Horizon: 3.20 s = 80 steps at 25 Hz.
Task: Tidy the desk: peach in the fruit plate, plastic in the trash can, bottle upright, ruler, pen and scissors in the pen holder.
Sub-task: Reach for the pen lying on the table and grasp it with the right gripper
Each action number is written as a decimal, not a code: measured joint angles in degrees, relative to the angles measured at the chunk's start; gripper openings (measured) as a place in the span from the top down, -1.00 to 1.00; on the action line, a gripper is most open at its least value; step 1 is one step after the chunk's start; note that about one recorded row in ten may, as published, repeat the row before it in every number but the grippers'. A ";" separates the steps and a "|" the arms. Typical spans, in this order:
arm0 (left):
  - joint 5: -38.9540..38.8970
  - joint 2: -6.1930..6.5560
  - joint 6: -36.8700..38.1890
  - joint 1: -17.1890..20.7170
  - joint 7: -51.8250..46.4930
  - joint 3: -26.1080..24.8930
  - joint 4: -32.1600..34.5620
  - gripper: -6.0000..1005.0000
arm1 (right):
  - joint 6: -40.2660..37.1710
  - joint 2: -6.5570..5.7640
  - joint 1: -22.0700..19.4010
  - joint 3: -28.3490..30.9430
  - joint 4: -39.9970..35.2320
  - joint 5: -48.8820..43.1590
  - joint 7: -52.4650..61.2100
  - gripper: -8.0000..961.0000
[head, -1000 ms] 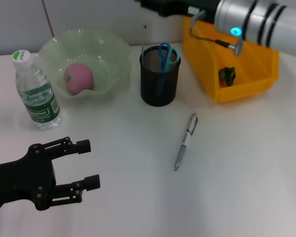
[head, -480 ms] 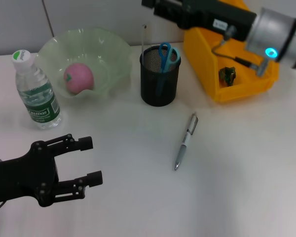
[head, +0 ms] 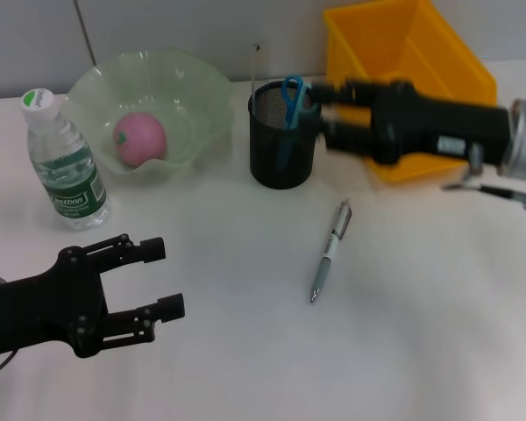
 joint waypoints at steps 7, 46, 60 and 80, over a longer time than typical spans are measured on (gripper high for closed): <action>0.00 0.07 -0.50 -0.04 -0.72 -0.16 0.02 -0.59 | -7.06 -3.12 2.25 0.64 -3.99 -16.58 9.62 -0.17; -0.56 0.23 -0.99 -1.10 -3.65 -1.66 0.29 -0.59 | -10.04 1.79 22.25 -3.61 -13.07 -63.36 19.03 -0.11; -0.46 0.26 -5.45 -1.25 -4.00 -1.75 1.14 -0.59 | -6.78 4.18 27.29 -12.69 -13.67 -72.86 15.69 -0.09; -5.34 -0.08 -10.11 0.29 -4.38 -2.37 0.69 -0.59 | -6.76 4.16 27.80 -23.33 -18.48 -77.87 0.26 -0.06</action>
